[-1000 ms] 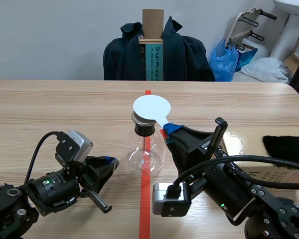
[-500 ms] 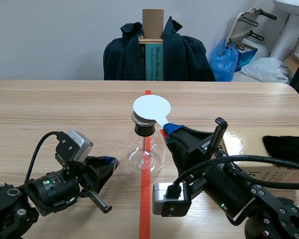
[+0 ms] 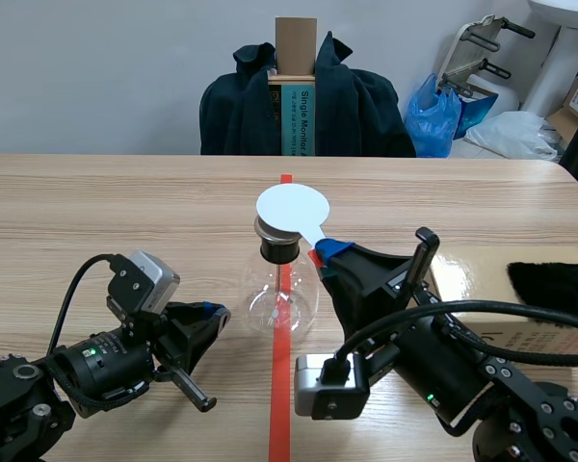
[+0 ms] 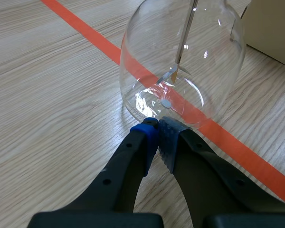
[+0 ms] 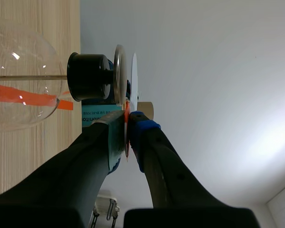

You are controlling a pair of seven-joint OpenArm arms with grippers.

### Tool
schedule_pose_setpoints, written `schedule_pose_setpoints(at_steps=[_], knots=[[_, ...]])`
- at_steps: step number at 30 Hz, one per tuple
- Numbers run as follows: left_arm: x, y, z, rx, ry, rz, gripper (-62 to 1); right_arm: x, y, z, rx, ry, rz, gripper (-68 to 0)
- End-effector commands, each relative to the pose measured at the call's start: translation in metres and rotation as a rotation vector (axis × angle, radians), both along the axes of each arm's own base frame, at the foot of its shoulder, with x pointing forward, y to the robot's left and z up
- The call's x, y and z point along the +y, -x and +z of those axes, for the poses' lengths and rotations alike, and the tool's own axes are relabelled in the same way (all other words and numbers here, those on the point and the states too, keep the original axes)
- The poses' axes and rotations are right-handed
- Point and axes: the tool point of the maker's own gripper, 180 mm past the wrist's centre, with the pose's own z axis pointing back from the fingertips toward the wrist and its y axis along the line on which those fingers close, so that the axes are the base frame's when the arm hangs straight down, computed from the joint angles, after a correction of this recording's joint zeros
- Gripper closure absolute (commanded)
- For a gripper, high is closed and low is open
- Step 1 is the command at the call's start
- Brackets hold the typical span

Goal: Do the electroscope experiment.
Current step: 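Hold the plate still at the electroscope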

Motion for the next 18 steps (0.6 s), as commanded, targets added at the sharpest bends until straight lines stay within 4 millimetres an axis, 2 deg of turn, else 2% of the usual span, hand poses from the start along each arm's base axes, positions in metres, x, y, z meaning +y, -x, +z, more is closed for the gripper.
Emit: schedule_pose_setpoints(at_steps=[1, 18], knots=[[0.0005, -0.0049, 0.0065, -0.022, 0.012, 0.003, -2.8, -0.0028, -0.0076, 0.0125, -0.048, 0.000, 0.003, -0.6], [0.0005, -0.0049, 0.0065, -0.022, 0.012, 0.003, -2.8, -0.0077, -0.0120, 0.0127, -0.046, -0.003, -0.033, -0.6]])
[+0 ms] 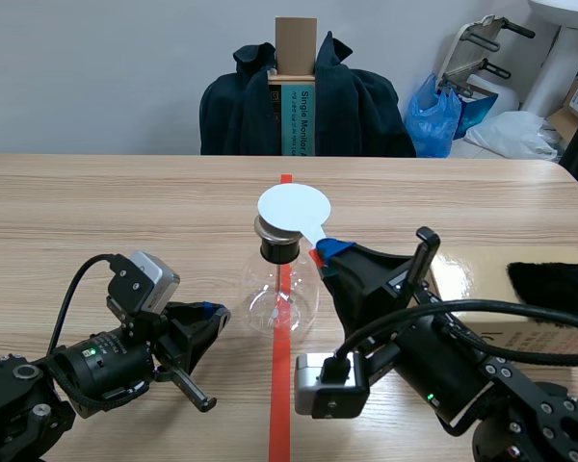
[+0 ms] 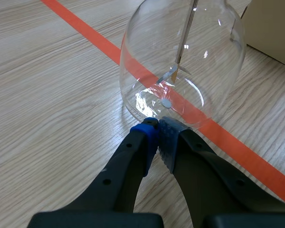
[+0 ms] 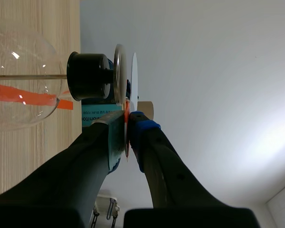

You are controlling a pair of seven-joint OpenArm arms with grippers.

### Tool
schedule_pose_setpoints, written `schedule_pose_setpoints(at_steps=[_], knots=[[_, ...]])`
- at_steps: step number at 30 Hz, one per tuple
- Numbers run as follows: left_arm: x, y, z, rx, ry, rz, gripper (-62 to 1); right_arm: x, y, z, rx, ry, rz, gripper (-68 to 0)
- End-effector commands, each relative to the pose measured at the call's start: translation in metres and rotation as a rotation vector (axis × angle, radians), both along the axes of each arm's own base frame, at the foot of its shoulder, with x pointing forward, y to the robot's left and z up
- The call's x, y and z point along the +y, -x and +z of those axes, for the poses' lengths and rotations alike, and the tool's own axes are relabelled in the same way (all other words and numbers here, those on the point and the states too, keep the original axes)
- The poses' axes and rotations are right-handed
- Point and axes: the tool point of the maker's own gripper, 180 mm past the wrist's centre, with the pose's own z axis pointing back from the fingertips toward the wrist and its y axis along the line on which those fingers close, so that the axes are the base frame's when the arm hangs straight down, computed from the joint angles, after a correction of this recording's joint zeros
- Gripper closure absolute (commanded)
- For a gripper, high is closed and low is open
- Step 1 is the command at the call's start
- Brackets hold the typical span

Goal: Do the electroscope experiment.
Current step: 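Hold the plate still at the electroscope, then move the plate toward and away from the electroscope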

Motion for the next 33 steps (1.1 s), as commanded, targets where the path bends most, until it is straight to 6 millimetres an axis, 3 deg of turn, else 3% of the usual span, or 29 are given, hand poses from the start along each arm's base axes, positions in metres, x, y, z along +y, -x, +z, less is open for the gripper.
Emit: schedule_pose_setpoints(at_steps=[1, 18, 23, 33], knots=[[0.000, -0.005, 0.007, -0.022, 0.012, 0.003, -2.8, -0.007, -0.011, 0.013, -0.046, -0.003, -0.028, -0.6], [0.000, -0.005, 0.007, -0.022, 0.012, 0.003, -2.8, -0.053, -0.040, 0.013, -0.030, -0.023, -0.328, -0.6], [0.000, -0.005, 0.007, -0.022, 0.012, 0.003, -2.8, -0.051, -0.039, 0.013, -0.031, -0.021, -0.314, -0.6], [0.000, -0.005, 0.007, -0.022, 0.012, 0.003, -2.8, -0.023, -0.023, 0.013, -0.044, -0.004, -0.139, -0.6]])
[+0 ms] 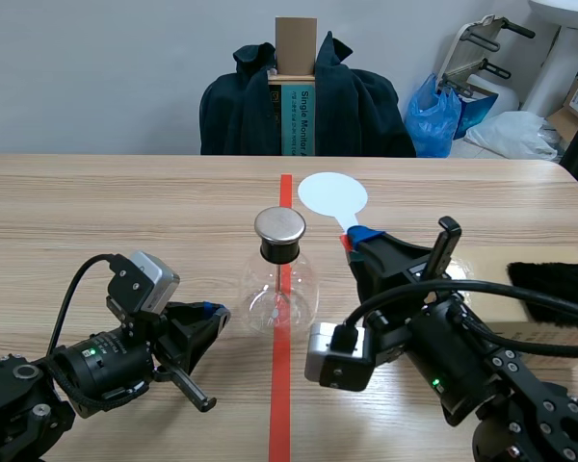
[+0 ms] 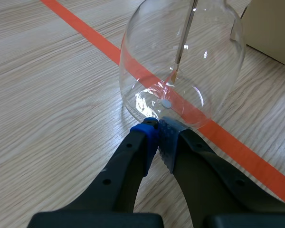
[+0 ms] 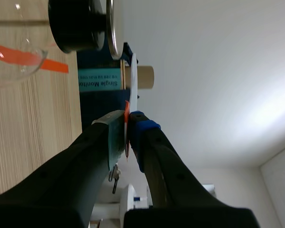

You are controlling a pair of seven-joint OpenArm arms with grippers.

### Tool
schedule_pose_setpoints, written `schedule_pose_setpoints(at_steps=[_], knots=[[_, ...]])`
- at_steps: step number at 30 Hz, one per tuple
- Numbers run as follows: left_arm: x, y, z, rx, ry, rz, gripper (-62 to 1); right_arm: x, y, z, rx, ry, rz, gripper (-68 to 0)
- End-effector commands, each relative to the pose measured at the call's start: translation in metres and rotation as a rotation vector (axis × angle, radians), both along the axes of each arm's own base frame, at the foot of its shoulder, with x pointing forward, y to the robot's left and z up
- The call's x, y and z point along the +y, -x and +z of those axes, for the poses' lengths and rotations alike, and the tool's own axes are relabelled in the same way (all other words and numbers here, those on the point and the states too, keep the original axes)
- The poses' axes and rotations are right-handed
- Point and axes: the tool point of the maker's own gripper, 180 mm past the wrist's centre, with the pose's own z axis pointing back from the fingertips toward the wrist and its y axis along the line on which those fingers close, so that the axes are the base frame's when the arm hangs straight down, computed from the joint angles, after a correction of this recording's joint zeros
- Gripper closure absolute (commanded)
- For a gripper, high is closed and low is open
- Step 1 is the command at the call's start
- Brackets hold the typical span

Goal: Do the electroscope experiment.
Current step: 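Move the plate toward and away from the electroscope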

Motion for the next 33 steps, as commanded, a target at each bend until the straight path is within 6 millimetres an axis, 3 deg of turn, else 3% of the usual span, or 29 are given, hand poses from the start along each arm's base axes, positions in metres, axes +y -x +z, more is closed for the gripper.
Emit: schedule_pose_setpoints(at_steps=[1, 9, 21, 33], knots=[[0.000, -0.005, 0.007, -0.022, 0.012, 0.003, -2.7, 0.000, -0.006, 0.013, -0.049, 0.002, 0.021, -0.6], [0.000, -0.005, 0.007, -0.022, 0.012, 0.003, -2.8, 0.016, 0.007, 0.013, -0.057, 0.015, 0.137, -0.6], [0.000, -0.005, 0.007, -0.022, 0.012, 0.003, -2.8, 0.019, 0.010, 0.012, -0.057, 0.016, 0.158, -0.6], [0.000, -0.005, 0.007, -0.022, 0.012, 0.003, -2.8, -0.006, -0.010, 0.013, -0.050, 0.004, -0.018, -0.6]])
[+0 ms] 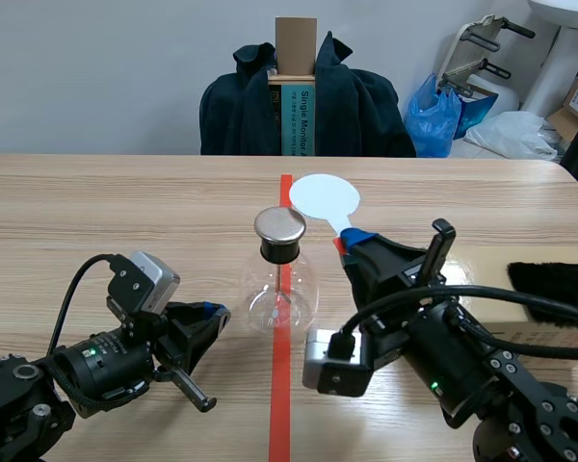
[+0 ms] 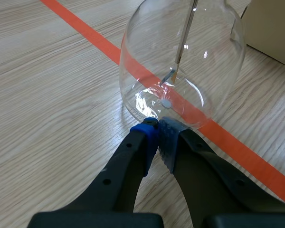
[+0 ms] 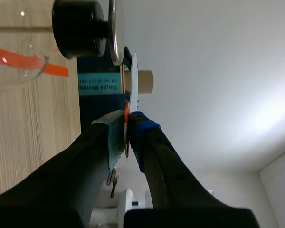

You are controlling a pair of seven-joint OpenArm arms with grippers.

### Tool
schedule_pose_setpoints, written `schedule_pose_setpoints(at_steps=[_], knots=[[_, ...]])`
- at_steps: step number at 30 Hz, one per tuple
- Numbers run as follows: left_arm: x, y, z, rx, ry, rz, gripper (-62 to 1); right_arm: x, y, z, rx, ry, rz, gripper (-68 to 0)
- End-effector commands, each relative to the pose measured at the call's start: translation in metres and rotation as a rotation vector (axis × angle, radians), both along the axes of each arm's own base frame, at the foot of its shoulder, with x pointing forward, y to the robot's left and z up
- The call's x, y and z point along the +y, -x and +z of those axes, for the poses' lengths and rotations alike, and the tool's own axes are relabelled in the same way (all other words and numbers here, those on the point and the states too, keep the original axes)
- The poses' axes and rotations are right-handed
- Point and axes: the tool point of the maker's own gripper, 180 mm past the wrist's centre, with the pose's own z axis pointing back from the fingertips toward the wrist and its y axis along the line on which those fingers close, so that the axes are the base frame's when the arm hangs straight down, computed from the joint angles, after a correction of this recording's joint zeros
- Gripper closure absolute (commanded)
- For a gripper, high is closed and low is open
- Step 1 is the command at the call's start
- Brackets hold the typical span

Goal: Do the electroscope experiment.
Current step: 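Move the plate toward and away from the electroscope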

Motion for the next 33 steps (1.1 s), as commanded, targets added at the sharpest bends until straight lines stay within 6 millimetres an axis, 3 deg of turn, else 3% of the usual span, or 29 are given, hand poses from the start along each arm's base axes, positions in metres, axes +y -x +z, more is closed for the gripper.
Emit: schedule_pose_setpoints(at_steps=[1, 8, 15, 33], knots=[[0.000, -0.005, 0.007, -0.022, 0.012, 0.003, -2.8, -0.009, -0.011, 0.014, -0.046, -0.006, -0.035, -0.6], [0.000, -0.005, 0.007, -0.022, 0.012, 0.003, -2.8, -0.029, -0.022, 0.014, -0.041, -0.015, -0.161, -0.6], [0.000, -0.005, 0.007, -0.022, 0.012, 0.003, -2.8, -0.031, -0.023, 0.014, -0.040, -0.016, -0.176, -0.6], [0.000, -0.005, 0.007, -0.022, 0.012, 0.003, -2.8, 0.014, 0.005, 0.012, -0.057, 0.020, 0.120, -0.6]])
